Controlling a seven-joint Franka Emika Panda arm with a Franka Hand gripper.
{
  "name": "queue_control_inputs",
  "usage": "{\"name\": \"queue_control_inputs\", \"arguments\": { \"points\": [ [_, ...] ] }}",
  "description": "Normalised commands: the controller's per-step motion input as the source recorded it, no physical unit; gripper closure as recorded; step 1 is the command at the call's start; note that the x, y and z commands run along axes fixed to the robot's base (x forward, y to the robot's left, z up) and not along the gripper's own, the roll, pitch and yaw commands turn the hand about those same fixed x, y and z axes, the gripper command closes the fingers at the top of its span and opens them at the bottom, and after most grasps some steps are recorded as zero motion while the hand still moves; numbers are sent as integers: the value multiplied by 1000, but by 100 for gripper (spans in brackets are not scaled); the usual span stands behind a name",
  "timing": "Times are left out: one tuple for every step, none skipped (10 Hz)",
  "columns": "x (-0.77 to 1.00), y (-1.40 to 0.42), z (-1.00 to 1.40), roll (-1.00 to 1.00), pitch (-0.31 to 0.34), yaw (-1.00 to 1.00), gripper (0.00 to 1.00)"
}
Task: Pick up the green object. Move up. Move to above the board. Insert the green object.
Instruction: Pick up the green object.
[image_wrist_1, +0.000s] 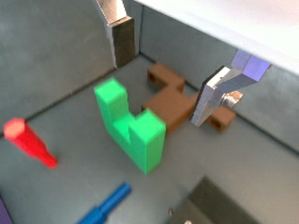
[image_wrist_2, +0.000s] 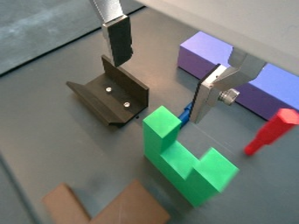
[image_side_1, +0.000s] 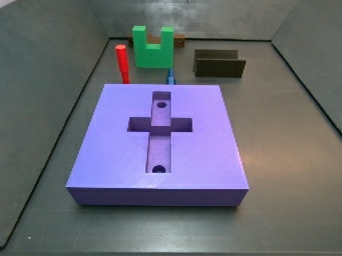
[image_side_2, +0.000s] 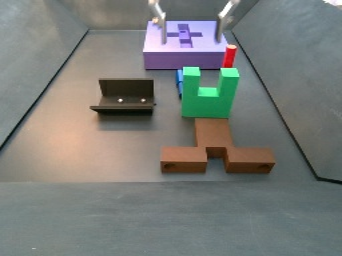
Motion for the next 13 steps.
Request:
{"name": "queue_control_inputs", "arguments": {
  "points": [
    [489,-120,-957,-86,-29,0,0],
    [0,0,-543,-83,0,0,0],
    [-143,14,-320,-34,0,0,0],
    [-31,0,-286,-54,0,0,0],
    [-220,0,-291,-73,0,0,0],
    [-223,0,-171,-103,-10,0,0],
    [0,0,-277,-100,0,0,0],
    [40,66,-169,0,0,0,0],
    [0,77,-157,0,0,0,0],
    [0,20,-223,0,0,0,0],
    [0,0,-186,0,0,0,0],
    [17,0,-363,-17,0,0,0],
    [43,0,-386,-47,0,-11,0]
  ]
}}
